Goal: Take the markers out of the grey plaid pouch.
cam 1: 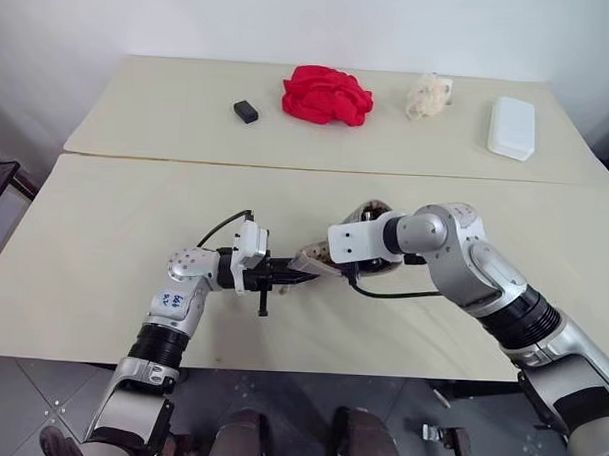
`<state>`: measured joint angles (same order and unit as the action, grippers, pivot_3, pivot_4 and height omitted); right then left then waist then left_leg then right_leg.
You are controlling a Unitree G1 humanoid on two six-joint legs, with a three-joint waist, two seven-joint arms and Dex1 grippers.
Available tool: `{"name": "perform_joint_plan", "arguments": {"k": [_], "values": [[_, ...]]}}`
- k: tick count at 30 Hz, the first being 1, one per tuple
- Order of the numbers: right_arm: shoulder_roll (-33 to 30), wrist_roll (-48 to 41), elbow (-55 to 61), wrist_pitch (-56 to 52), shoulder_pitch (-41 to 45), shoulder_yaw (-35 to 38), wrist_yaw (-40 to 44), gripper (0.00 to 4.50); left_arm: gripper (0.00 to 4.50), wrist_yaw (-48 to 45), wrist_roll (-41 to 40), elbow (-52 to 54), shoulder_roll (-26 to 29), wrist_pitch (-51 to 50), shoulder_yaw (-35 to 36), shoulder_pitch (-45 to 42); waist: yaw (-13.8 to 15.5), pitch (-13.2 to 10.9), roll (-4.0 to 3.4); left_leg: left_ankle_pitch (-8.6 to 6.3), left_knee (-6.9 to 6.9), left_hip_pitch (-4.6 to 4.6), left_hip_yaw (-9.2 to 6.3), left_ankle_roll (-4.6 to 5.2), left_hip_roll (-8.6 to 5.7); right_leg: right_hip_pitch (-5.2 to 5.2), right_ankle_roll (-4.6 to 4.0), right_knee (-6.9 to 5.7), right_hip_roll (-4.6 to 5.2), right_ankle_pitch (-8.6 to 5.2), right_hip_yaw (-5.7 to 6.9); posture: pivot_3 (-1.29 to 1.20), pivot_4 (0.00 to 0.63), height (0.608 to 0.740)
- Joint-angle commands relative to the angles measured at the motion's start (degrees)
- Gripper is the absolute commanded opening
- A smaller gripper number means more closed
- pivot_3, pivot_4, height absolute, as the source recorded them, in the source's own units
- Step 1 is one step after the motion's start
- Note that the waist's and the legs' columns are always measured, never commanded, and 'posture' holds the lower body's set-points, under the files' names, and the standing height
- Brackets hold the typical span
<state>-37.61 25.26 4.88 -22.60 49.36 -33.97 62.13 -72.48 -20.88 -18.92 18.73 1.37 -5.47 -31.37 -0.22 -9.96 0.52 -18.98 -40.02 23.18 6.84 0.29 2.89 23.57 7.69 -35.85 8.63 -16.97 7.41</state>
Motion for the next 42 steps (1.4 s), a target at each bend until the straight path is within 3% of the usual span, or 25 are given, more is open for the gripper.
{"name": "perform_joint_plan", "arguments": {"k": [1,4,6,11,13,20,32,42], "values": [[0.2,0.3,-1.1,0.7,-1.4,-0.3,2.0,2.91,0.00,-1.4,-1.4,1.5,-0.4,0.5,0.3,-1.3,0.0,0.0,0.00,0.00,0.00,0.00,-0.01,0.00,0.00,0.00,0.00,0.00,0.00,0.00,0.01,0.00,0.150,0.740],[1.0,1.1,-2.1,1.7,-1.7,-0.3,1.3,2.91,0.00,-1.3,-1.4,1.5,-0.5,0.5,0.3,-1.4,-0.1,0.0,0.00,0.00,0.00,-0.01,0.00,0.00,0.00,0.00,0.00,0.00,0.00,0.00,0.00,0.00,0.150,0.740],[1.6,1.3,-2.4,2.6,-1.9,0.2,0.3,2.55,0.00,-1.2,-1.4,1.5,-0.5,0.5,0.4,-1.4,-0.1,0.0,0.00,0.00,0.00,-0.01,-0.01,0.00,0.00,0.00,0.00,0.00,0.00,0.00,0.00,0.00,0.150,0.740],[1.5,1.7,-2.4,5.0,-2.1,1.6,-0.8,0.97,0.00,-1.0,-1.4,1.8,-0.4,0.4,0.5,-1.1,-0.1,0.0,0.00,0.00,0.00,-0.01,0.00,0.00,0.00,0.00,0.00,0.00,0.00,0.00,0.00,0.00,0.150,0.740],[1.2,1.4,-1.9,5.7,-2.3,2.2,-0.8,0.63,0.00,-1.0,-1.4,1.9,-0.3,0.3,0.6,-1.1,-0.1,0.0,0.00,0.00,0.00,-0.01,-0.01,0.00,0.00,0.00,0.00,0.00,0.00,0.00,0.00,0.00,0.150,0.740],[-1.4,-1.7,1.8,9.6,-3.8,5.6,1.0,0.62,0.00,0.0,-1.9,2.0,0.0,-0.3,1.6,-1.2,0.0,0.0,0.00,0.00,0.00,-0.01,-0.01,0.00,0.00,-0.01,0.00,0.00,0.00,0.00,0.00,0.00,0.150,0.740],[-6.0,-17.1,1.8,25.9,-7.4,14.1,6.6,0.62,0.00,0.6,-1.4,2.8,1.6,-0.9,2.4,-0.5,0.0,0.0,0.00,0.00,0.00,-0.01,0.00,0.00,0.00,-0.01,0.00,0.02,0.00,0.00,0.00,0.00,0.150,0.740],[-6.6,-22.0,3.0,25.2,-9.7,19.5,5.7,0.62,0.00,1.4,-1.4,4.5,2.1,-1.4,2.4,0.8,0.1,0.0,0.00,0.00,-0.01,-0.01,-0.01,0.00,0.00,-0.02,0.00,0.02,0.00,0.00,0.00,0.00,0.150,0.740]]}}
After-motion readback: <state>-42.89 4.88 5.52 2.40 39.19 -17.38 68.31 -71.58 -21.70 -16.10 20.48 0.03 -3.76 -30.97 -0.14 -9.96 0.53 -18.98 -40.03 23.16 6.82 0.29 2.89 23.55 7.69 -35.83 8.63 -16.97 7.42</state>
